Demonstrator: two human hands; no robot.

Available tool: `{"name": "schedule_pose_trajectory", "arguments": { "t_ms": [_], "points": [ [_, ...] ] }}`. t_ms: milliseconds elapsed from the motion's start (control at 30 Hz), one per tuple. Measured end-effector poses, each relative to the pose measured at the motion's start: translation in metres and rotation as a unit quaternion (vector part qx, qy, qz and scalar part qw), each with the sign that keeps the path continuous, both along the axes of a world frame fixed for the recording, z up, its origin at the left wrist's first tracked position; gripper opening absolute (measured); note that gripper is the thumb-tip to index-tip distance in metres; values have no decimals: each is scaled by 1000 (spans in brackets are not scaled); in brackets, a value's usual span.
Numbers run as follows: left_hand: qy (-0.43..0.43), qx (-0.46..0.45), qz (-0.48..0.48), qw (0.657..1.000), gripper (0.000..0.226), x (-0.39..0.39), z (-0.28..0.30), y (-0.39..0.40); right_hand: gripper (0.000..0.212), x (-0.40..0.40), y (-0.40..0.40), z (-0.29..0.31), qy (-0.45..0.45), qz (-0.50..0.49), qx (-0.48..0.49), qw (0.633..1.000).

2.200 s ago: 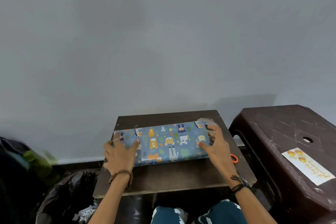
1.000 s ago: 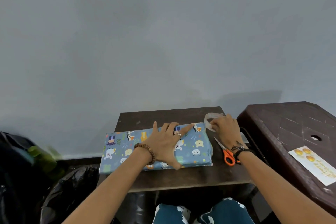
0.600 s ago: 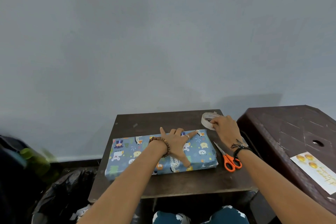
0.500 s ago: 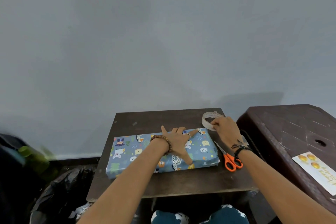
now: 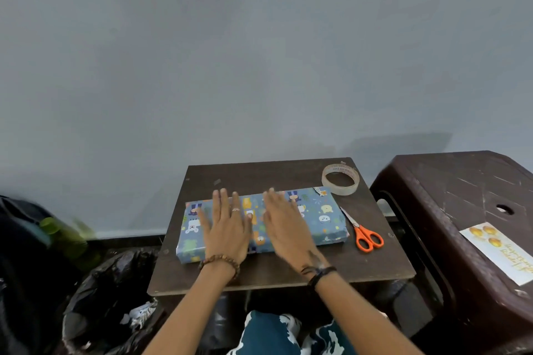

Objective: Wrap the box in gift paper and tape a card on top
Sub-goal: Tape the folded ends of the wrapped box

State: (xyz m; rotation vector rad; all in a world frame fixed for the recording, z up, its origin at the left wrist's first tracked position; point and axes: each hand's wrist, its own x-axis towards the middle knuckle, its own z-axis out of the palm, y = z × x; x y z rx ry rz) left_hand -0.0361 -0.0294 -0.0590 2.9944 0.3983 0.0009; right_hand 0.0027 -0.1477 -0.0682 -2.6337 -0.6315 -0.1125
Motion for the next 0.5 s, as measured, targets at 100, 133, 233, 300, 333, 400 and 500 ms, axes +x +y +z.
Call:
{"name": "schedule_pose_trajectory", "arguments": {
  "t_ms": [100, 133, 233, 300, 333, 400, 500],
  "points": [
    [2, 2, 27, 1000, 61, -7, -11, 12, 69, -13, 10, -8, -34, -85, -72, 993],
    [-6, 0, 38, 999, 65, -7, -14, 14, 78, -11, 5, -10, -24, -105, -76, 991],
    [-53, -24, 94, 994, 101, -9, -19, 12, 84, -4, -19, -14, 31, -180, -82, 980],
    [-62, -44, 140, 987, 114, -8, -18, 12, 94, -2, -33, -12, 25, -217, -79, 973],
    [-67, -59, 160, 983, 111, -10, -15, 13, 96, -3, -37, -10, 30, -226, -68, 971],
    [-52, -80, 193, 976, 86, -14, -9, 13, 92, -3, -41, -9, 46, -236, -39, 970],
    [-21, -75, 213, 974, 81, -16, -6, 16, 97, -3, -42, -5, 56, -259, 7, 964]
  ]
}}
